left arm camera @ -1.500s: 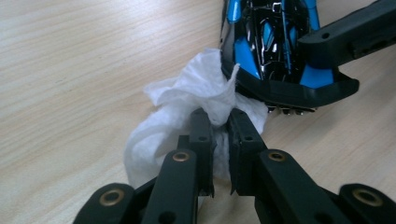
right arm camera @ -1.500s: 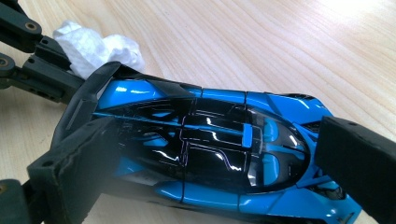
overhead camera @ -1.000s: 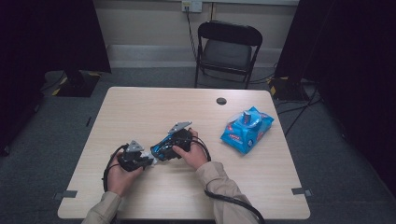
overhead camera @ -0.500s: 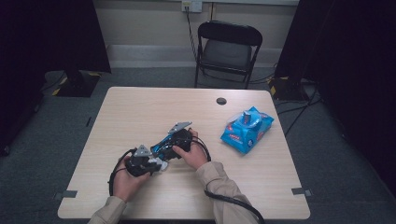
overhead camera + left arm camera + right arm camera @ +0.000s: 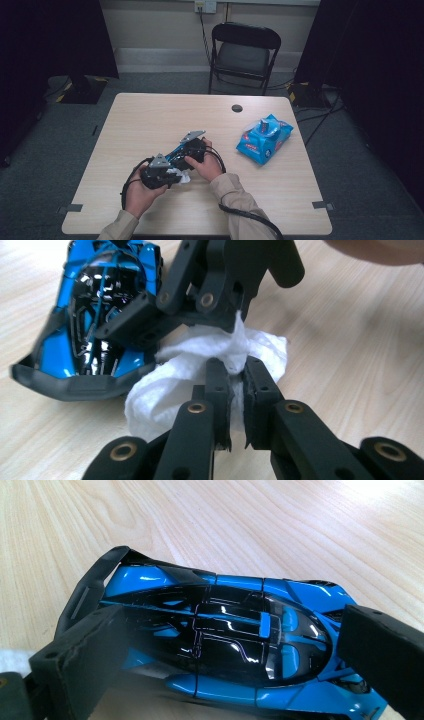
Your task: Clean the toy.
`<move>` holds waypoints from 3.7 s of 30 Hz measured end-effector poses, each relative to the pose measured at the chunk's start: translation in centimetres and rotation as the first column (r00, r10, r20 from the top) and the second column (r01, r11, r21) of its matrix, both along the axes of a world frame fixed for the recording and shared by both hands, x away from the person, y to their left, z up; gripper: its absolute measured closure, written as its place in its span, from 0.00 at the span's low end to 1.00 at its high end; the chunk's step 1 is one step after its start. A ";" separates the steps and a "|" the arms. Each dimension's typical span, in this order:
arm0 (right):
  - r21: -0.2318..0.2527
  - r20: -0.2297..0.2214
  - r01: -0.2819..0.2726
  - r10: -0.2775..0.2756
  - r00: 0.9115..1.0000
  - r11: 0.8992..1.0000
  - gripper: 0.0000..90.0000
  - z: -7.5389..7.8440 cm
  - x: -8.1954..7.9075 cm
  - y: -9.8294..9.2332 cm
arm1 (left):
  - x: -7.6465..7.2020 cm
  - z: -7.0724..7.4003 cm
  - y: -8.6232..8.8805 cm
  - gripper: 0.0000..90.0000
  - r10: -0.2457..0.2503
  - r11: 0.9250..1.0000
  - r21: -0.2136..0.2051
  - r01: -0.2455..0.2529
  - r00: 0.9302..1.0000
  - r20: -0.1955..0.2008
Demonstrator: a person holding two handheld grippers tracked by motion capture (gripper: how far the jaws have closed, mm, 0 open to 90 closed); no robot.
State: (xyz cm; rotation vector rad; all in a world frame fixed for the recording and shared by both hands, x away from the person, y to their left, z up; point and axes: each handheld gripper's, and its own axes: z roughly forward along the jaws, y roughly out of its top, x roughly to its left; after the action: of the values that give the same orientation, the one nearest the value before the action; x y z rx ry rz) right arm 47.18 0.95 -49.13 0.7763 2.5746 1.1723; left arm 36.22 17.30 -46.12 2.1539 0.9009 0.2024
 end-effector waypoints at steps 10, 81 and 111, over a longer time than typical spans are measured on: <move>0.001 0.001 0.001 -0.001 1.000 1.000 0.00 0.0 0.0 0.0 | 0.1 0.9 1.3 0.92 0.027 1.000 0.003 -0.027 1.000 -0.001; -0.007 -0.003 0.004 -0.004 1.000 1.000 0.00 0.1 0.0 0.1 | 2.5 -3.3 5.1 0.92 0.165 0.985 0.042 -0.165 0.986 0.003; 0.010 0.008 0.009 -0.009 1.000 1.000 0.00 -0.1 -0.1 -0.1 | 1.2 -2.9 2.4 0.92 0.082 0.995 0.058 -0.080 0.996 -0.036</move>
State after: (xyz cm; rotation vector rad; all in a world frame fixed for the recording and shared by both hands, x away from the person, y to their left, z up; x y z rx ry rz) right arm 47.04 0.85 -49.25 0.7826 2.5575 1.1848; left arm 37.46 19.68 -49.04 2.1815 1.0170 0.2297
